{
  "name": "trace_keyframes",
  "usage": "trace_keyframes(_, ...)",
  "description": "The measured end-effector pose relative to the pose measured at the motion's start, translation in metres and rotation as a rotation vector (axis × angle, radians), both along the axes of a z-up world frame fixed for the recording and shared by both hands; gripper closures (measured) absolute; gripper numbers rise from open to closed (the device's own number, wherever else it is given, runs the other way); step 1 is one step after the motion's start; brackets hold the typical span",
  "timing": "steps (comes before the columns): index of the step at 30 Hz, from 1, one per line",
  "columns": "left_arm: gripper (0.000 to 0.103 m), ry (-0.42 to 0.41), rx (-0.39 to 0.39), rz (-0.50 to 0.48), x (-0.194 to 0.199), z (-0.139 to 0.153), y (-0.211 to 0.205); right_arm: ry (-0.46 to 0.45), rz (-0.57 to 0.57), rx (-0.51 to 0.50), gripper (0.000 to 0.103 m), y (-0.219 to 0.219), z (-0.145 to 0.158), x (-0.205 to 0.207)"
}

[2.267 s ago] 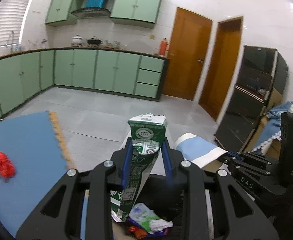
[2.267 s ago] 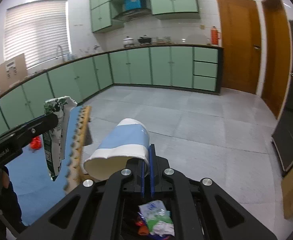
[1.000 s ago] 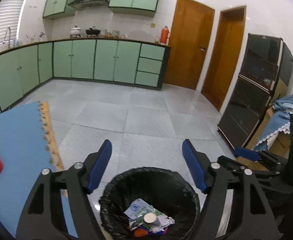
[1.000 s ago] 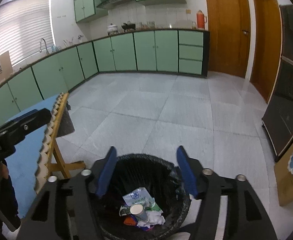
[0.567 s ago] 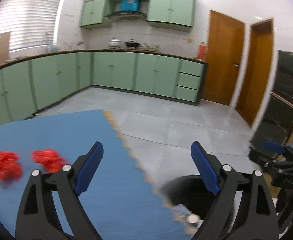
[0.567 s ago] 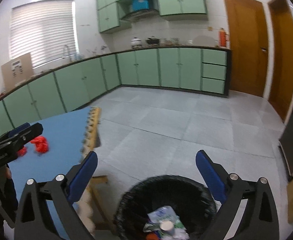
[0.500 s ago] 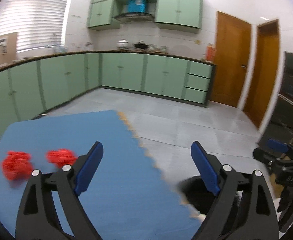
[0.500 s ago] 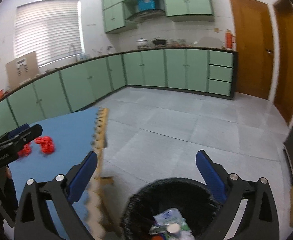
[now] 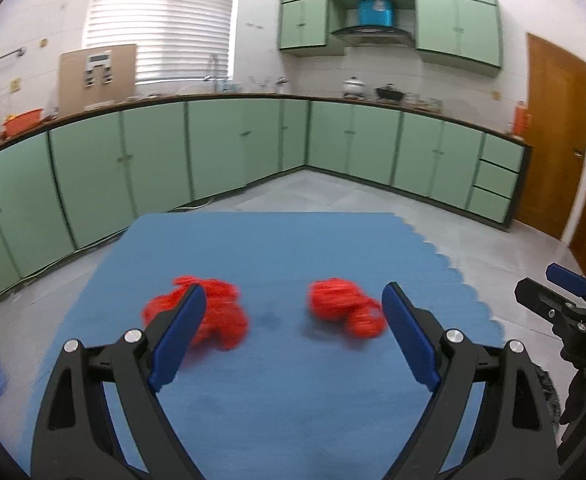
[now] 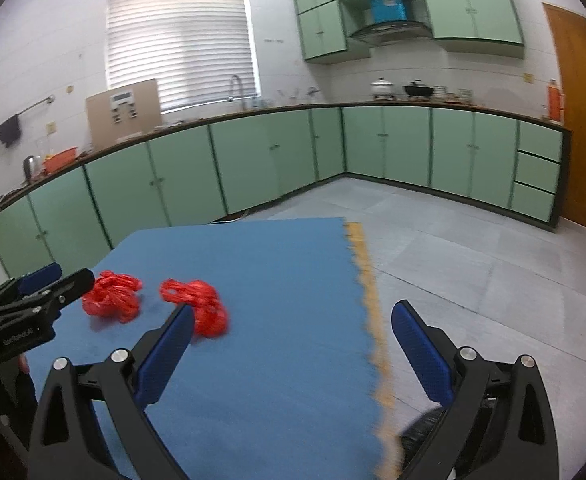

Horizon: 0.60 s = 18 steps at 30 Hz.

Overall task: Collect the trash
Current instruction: 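Move both tools back over the table toward the red plastic bags, then grasp the larger red plastic bag with the right tool while the left grasps the smaller one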

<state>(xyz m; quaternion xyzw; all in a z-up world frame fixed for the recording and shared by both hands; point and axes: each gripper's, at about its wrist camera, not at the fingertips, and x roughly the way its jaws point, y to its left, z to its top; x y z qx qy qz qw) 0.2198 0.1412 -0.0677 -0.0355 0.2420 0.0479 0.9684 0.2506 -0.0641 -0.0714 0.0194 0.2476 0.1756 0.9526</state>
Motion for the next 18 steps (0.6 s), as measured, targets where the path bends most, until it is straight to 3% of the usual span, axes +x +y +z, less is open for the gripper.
trace_keyframes(12,0.017,0.06,-0.013,0.092,0.013,-0.021,0.061,0.057,0.116,-0.062,0.009,0.082,-0.022,0.042)
trace_keyframes(18,0.017,0.082,-0.032,0.118,0.015,-0.026,0.076,0.098,0.105,-0.093,0.017,0.106,-0.037,0.06)
